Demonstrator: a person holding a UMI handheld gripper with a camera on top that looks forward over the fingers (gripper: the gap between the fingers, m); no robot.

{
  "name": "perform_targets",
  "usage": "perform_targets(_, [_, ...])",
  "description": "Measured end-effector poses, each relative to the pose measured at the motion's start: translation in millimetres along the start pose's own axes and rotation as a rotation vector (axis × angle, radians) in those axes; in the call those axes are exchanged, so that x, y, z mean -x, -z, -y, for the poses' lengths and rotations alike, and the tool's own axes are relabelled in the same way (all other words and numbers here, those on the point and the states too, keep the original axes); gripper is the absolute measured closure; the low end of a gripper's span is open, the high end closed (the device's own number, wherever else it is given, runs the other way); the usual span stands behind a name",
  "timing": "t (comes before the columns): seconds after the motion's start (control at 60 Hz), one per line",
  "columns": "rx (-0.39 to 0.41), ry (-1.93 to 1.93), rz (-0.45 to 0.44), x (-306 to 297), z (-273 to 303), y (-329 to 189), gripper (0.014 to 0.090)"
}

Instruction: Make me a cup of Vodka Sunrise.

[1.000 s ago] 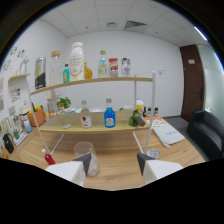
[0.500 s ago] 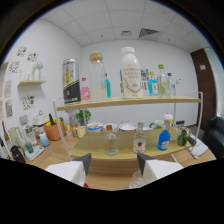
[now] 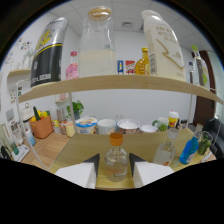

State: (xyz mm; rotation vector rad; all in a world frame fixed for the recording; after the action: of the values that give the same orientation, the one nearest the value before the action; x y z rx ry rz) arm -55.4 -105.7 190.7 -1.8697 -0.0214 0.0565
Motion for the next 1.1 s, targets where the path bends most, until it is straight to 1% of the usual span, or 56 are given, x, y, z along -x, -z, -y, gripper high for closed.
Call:
perform_targets(0.067, [0.005,0.004,-0.001,0,-3,-3,0.0605])
perform_targets(0.1, [-0.006,0.010,-0.015,-3,-1,-3,0.0660])
perform_targets(0.117, [-0.012,0.014,-0.021,-4,-1,-3,0.0675])
perform_targets(0.317, [-0.004,0.038,0.003,-2,-1,-1,0.0688])
perform_targets(0.433, [-0.027,0.061,0.016,0,8,6,0.0689])
perform_targets(0.6, [-0.064,0.056,0.040,6,26,33,0.0689])
perform_targets(0.767, [-0.093,0.033,0.065,11,31,70,0.0690])
perform_targets(0.883, [-0.076,0.029,0.073,16,4,84,0.0692])
perform_targets(1.1, [0.038,0.013,0.055,15,-85,73,0.0693])
